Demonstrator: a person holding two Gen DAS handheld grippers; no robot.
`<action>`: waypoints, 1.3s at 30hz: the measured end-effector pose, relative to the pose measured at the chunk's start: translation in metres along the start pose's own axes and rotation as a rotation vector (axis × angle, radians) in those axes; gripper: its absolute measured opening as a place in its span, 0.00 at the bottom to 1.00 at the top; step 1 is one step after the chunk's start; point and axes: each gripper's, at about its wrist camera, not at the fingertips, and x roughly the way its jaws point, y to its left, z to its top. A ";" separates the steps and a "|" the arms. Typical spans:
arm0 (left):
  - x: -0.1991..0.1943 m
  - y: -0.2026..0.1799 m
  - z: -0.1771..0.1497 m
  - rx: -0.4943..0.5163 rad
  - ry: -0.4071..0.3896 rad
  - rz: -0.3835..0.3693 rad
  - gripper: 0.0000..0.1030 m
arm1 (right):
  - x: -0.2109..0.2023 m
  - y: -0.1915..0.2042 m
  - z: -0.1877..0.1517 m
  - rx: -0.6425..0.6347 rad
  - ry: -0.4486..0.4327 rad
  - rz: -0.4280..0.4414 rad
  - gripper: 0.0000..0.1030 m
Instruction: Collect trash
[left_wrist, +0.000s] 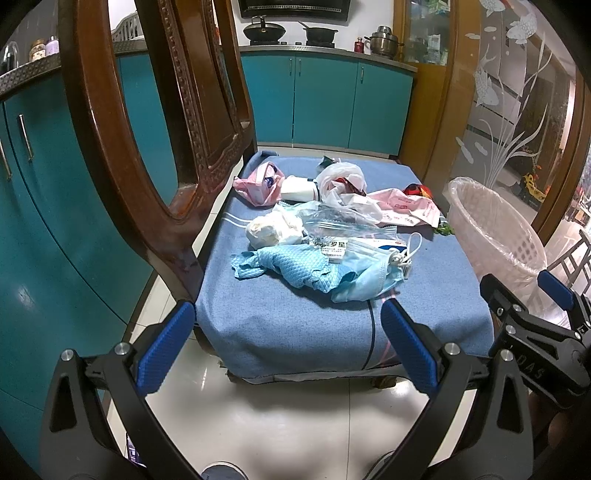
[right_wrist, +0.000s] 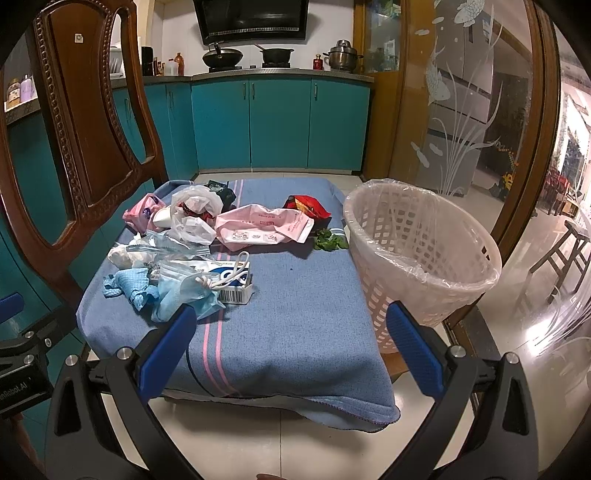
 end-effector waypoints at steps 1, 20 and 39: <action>0.000 0.000 0.000 -0.001 0.000 0.000 0.97 | 0.000 0.000 0.000 0.000 0.001 0.000 0.98; 0.000 0.003 0.001 -0.002 0.003 0.002 0.97 | 0.000 0.000 -0.001 -0.006 0.004 0.000 0.98; 0.004 0.000 -0.003 0.000 0.018 -0.007 0.97 | 0.001 -0.004 0.000 0.012 0.010 -0.016 0.98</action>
